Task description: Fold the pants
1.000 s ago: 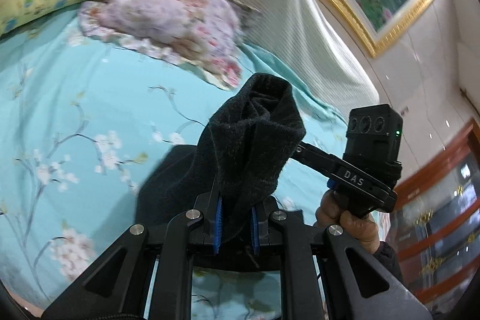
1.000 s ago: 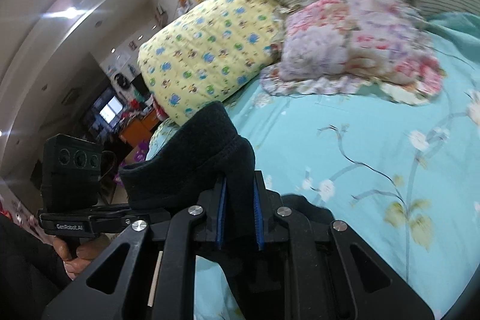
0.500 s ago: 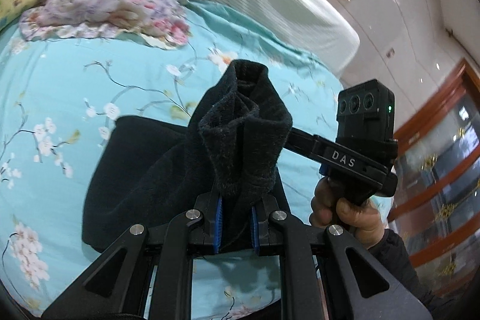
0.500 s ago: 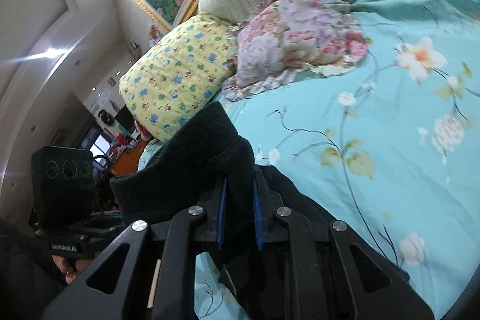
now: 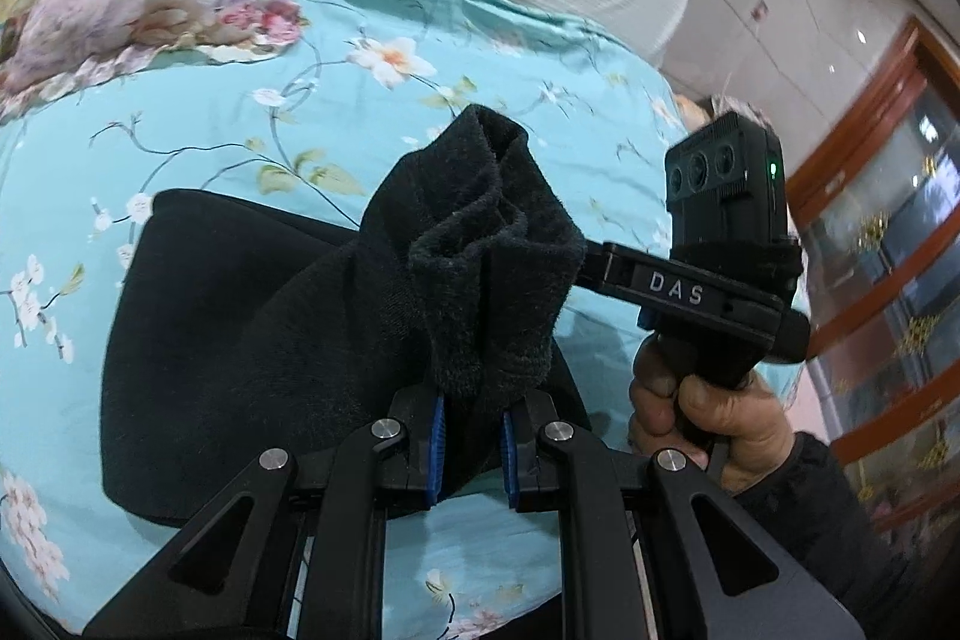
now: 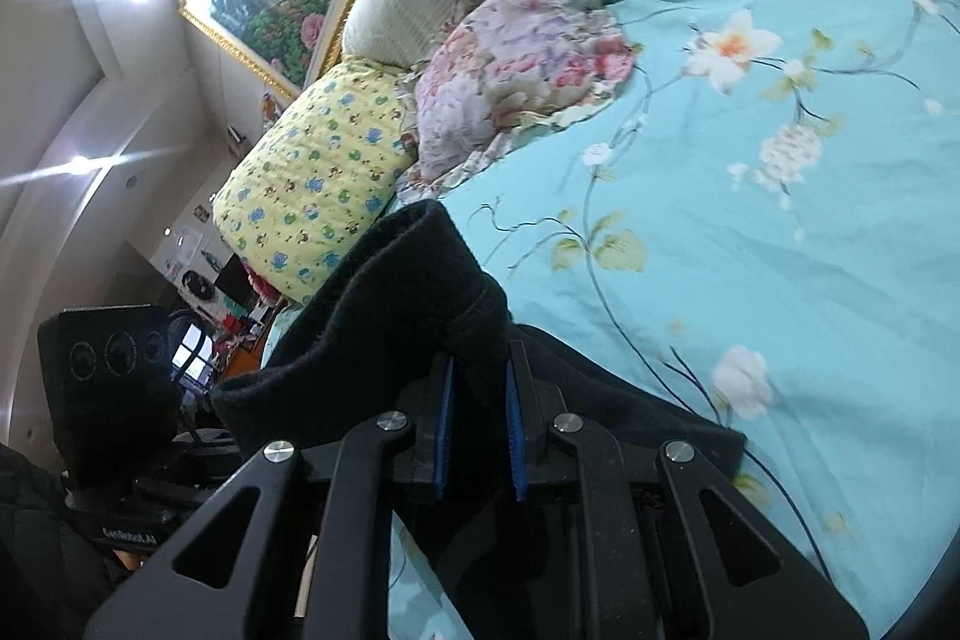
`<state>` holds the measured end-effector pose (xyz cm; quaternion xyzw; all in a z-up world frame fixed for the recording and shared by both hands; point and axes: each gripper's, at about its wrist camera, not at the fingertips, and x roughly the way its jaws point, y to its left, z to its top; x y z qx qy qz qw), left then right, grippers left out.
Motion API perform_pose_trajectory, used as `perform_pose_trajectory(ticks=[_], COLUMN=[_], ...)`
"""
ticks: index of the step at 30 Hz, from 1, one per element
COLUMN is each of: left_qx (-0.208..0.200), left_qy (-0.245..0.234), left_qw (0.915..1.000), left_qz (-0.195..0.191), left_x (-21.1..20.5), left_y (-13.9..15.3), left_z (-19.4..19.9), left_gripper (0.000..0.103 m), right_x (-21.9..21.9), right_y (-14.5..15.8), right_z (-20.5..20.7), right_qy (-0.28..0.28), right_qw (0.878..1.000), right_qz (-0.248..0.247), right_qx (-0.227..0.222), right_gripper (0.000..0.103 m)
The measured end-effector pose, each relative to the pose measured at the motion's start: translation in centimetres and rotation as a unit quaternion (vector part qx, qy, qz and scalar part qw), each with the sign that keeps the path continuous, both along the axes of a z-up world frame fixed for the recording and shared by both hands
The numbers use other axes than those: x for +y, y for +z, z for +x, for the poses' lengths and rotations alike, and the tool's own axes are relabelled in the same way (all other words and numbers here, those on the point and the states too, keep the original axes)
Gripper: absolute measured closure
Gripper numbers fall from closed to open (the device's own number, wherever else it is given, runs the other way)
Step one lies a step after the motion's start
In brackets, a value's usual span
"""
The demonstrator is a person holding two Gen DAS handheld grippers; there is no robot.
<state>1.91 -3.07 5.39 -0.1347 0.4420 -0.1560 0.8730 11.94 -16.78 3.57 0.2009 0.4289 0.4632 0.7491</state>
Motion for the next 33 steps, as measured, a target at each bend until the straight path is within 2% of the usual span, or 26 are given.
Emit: perform_pose_trajectory(ticks=[6,8,14,15,16,17,19,22,26,29,33], left_qx=[0.018,0.021,0.01,0.008,0.007,0.005,-0.001,-0.005,-0.005,-0.01,-0.01], left_qy=[-0.022,-0.032,-0.049,-0.055,-0.06,-0.07,-0.078,-0.078,-0.072,-0.059,-0.035], left_qw=[0.9996,0.9992,0.9987,0.9984,0.9981,0.9974,0.9967,0.9968,0.9969,0.9977,0.9986], left_qz=[0.01,0.009,0.003,0.0,-0.005,-0.016,-0.024,-0.018,-0.03,-0.031,-0.04], left_x=[-1.3,-1.6,-1.8,-1.8,-1.9,-2.0,-2.1,-2.0,-1.2,0.0,1.9], left_y=[-1.8,-2.3,-2.6,-2.6,-2.5,-2.4,-2.1,-1.9,-1.5,-1.1,-0.9], left_z=[0.5,0.9,0.7,0.7,0.6,0.5,0.2,0.0,-0.5,-0.9,-1.1], left_gripper=[0.088,0.085,0.068,0.06,0.049,0.045,0.041,0.038,0.038,0.036,0.035], right_x=[-1.2,-1.7,-3.3,-3.7,-4.1,-4.4,-5.1,-6.2,-6.6,-6.3,-5.4], right_y=[-0.9,-1.2,-1.2,-1.1,-1.0,-0.9,-0.8,-0.1,1.0,1.8,2.3], right_z=[-0.4,-0.5,-1.2,-1.3,-1.3,-1.4,-1.6,-2.3,-3.2,-3.7,-4.4], right_qy=[-0.012,-0.019,-0.057,-0.065,-0.074,-0.082,-0.098,-0.111,-0.125,-0.129,-0.141], right_qw=[1.0,1.0,0.998,0.997,0.996,0.995,0.993,0.993,0.992,0.991,0.987], right_qz=[-0.013,-0.019,-0.041,-0.043,-0.048,-0.054,-0.06,-0.044,-0.035,-0.04,-0.072], right_qx=[0.005,0.007,0.007,0.008,0.009,0.012,0.016,0.007,0.001,-0.003,-0.006], right_gripper=[0.087,0.087,0.087,0.085,0.076,0.056,0.031,0.029,0.025,0.02,0.016])
